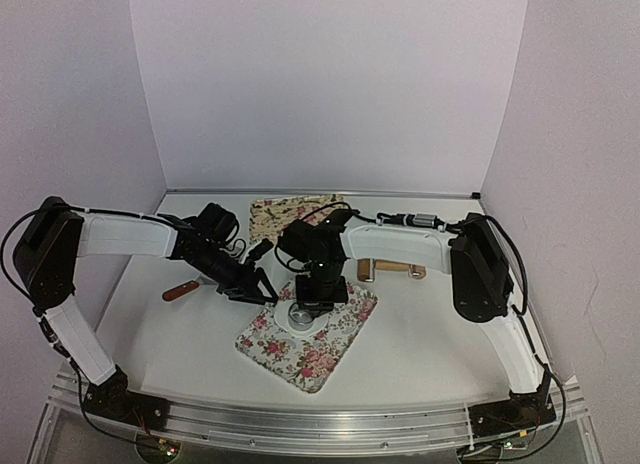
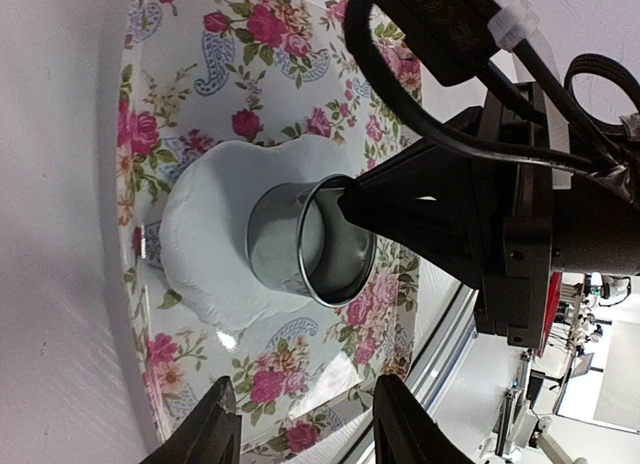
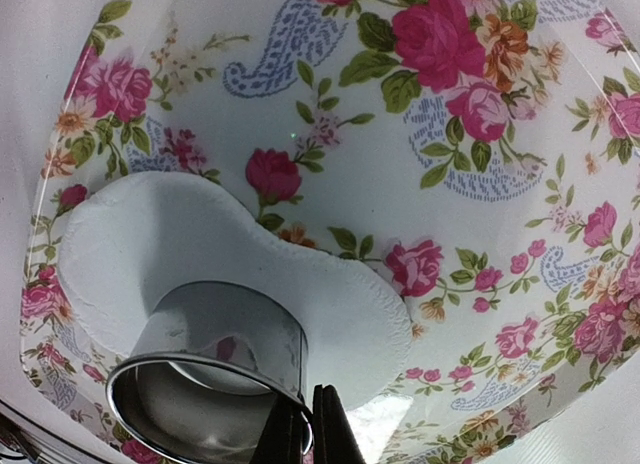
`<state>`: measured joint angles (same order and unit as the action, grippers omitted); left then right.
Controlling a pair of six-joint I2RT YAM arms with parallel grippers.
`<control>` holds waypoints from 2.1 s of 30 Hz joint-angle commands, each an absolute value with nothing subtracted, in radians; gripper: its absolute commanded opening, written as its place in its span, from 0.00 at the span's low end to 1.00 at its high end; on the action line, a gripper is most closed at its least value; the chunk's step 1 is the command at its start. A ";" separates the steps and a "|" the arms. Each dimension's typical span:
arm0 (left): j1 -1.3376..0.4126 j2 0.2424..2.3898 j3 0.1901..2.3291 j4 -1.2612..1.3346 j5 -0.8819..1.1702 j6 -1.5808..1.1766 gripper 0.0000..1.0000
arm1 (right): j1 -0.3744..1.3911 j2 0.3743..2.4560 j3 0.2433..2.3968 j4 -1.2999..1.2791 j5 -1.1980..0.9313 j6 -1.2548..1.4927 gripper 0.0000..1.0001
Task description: Roll out the dumpling wrappers from the dough
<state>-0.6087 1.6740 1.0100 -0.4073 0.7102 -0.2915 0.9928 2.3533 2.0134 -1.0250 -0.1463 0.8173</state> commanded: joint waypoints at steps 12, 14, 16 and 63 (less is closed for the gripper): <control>-0.635 1.776 1.032 -0.280 0.751 -0.371 0.33 | 1.009 2.456 1.994 -1.103 -0.132 0.824 0.00; -0.635 1.794 1.035 -0.262 0.755 -0.390 0.33 | 1.009 2.456 1.994 -1.102 -0.133 0.824 0.00; -0.635 1.801 1.036 -0.241 0.767 -0.403 0.32 | 1.008 2.457 1.996 -1.102 -0.135 0.824 0.00; -0.650 1.952 1.078 -0.330 0.675 -0.388 0.20 | 1.011 2.479 2.020 -1.106 -0.142 0.821 0.00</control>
